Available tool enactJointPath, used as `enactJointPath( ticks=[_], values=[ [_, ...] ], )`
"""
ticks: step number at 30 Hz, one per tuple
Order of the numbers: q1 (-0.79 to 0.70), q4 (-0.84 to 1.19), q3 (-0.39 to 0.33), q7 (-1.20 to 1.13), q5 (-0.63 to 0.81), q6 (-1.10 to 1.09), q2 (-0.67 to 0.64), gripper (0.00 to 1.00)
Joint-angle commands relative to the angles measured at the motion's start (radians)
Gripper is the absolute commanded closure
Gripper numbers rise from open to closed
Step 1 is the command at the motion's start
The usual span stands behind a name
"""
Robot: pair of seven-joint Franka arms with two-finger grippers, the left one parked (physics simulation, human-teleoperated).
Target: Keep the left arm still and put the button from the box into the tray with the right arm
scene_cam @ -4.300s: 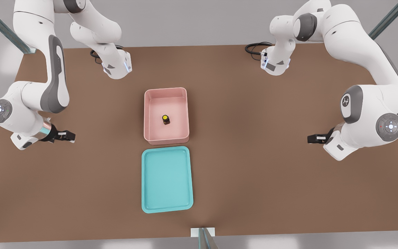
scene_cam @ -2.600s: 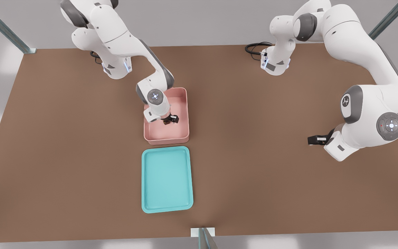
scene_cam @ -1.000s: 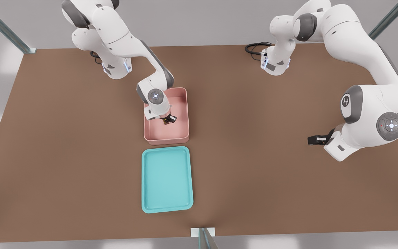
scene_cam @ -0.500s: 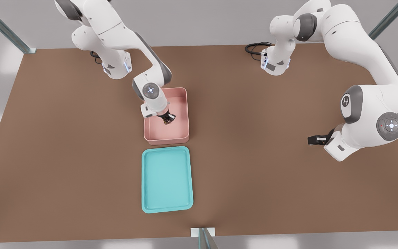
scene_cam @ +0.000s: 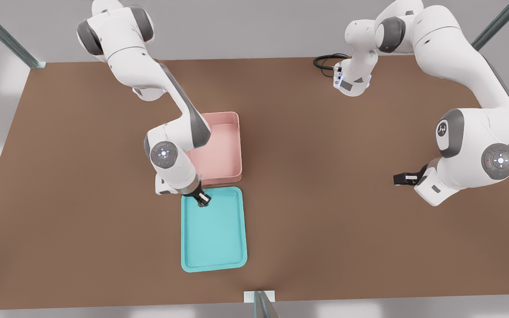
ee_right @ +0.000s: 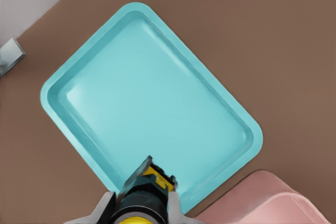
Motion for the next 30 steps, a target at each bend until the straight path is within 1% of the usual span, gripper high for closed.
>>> enactJointPath(
  ticks=[1, 3, 5, 7, 9, 10, 11, 12, 14, 16, 17, 18, 19, 20, 21, 22, 23, 24, 25, 30],
  values=[
    [-0.012, 0.114, -0.002, -0.002, 0.0, -0.198, 0.074, 0.54],
    [-0.012, 0.22, -0.005, 0.001, 0.0, -0.193, 0.167, 0.54],
    [-0.012, 0.254, -0.002, 0.007, 0.0, -0.172, 0.221, 0.54],
    [-0.013, 0.257, -0.005, 0.009, 0.0, -0.14, 0.255, 0.54],
    [-0.018, 0.255, 0.003, 0.012, 0.0, -0.13, 0.261, 0.52],
    [-0.018, 0.254, 0.003, 0.01, 0.0, -0.129, 0.261, 0.36],
    [-0.021, 0.254, 0.003, 0.002, 0.0, -0.129, 0.261, 0.05],
    [-0.024, 0.254, 0.003, 0.002, 0.0, -0.129, 0.261, 0.0],
    [-0.024, 0.254, 0.004, 0.001, 0.0, -0.13, 0.255, 0.0],
    [-0.038, 0.254, -0.019, -0.016, -0.009, -0.184, 0.184, 0.0],
    [-0.098, 0.254, -0.011, -0.157, -0.006, -0.301, 0.109, 0.0],
    [-0.144, 0.247, -0.057, -0.356, -0.003, -0.374, 0.046, 0.0],
    [-0.148, 0.249, -0.23, -0.732, 0.002, -0.508, 0.014, 0.0],
    [-0.207, 0.255, -0.37, -1.091, 0.003, -0.618, 0.0, 0.0],
    [-0.26, 0.254, -0.351, -1.146, 0.008, -0.62, 0.0, 0.0],
    [-0.26, 0.249, -0.347, -1.142, 0.063, -0.617, -0.003, 0.0],
    [-0.257, 0.159, -0.339, -1.131, 0.071, -0.58, -0.041, 0.0],
    [-0.314, -0.042, -0.234, -1.117, 0.052, -0.464, -0.164, 0.0],
    [-0.389, -0.236, -0.103, -1.055, -0.028, -0.324, -0.288, 0.0],
    [-0.388, -0.213, -0.097, -1.044, -0.029, -0.319, -0.27, 0.0]
  ],
)
